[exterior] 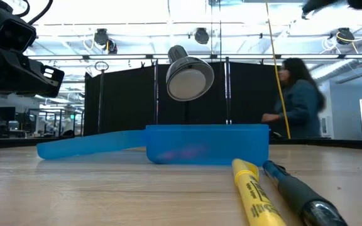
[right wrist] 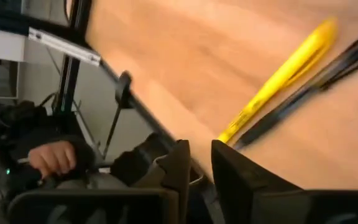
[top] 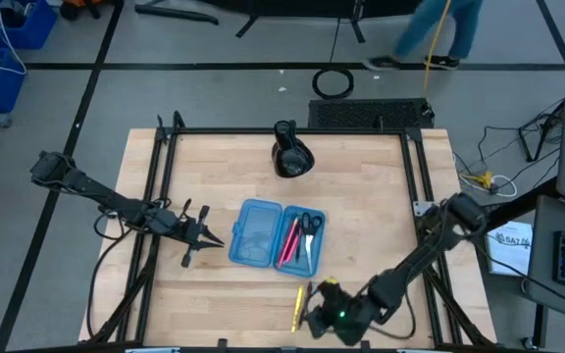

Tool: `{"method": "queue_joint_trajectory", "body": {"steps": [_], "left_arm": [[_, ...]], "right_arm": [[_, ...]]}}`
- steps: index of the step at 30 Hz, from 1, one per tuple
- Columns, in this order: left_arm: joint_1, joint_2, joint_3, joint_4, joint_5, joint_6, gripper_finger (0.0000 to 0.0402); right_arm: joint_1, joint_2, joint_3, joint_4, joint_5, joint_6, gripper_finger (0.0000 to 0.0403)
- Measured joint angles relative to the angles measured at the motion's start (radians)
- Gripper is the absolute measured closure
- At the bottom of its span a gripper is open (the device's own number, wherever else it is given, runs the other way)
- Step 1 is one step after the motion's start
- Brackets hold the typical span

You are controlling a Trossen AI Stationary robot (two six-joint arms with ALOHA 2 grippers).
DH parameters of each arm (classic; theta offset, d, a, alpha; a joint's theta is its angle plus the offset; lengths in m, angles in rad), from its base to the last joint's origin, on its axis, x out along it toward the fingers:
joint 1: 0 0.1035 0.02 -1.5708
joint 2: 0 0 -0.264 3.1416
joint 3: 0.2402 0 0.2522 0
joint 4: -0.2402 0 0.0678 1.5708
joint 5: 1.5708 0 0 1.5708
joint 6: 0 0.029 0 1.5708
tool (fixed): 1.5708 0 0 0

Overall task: Pick & place school supplies into a supply box
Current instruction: Put the black pen into the blue supply box

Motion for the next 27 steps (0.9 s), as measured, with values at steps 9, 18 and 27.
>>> {"method": "queue_joint_trajectory", "body": {"steps": [9,18,27], "left_arm": [[0.000,0.000,0.000,0.010,-0.008,0.005,0.0366],[0.000,0.000,0.000,0.010,-0.007,0.004,0.0366],[0.000,0.000,0.000,0.009,-0.007,0.008,0.0366]], "right_arm": [[-0.027,0.201,0.483,-0.154,-0.002,-0.213,0.0397],[-0.068,0.459,1.054,-0.701,-0.124,-0.109,0.0402],[-0.111,0.471,0.966,-1.140,-0.291,0.165,0.0403]]}}
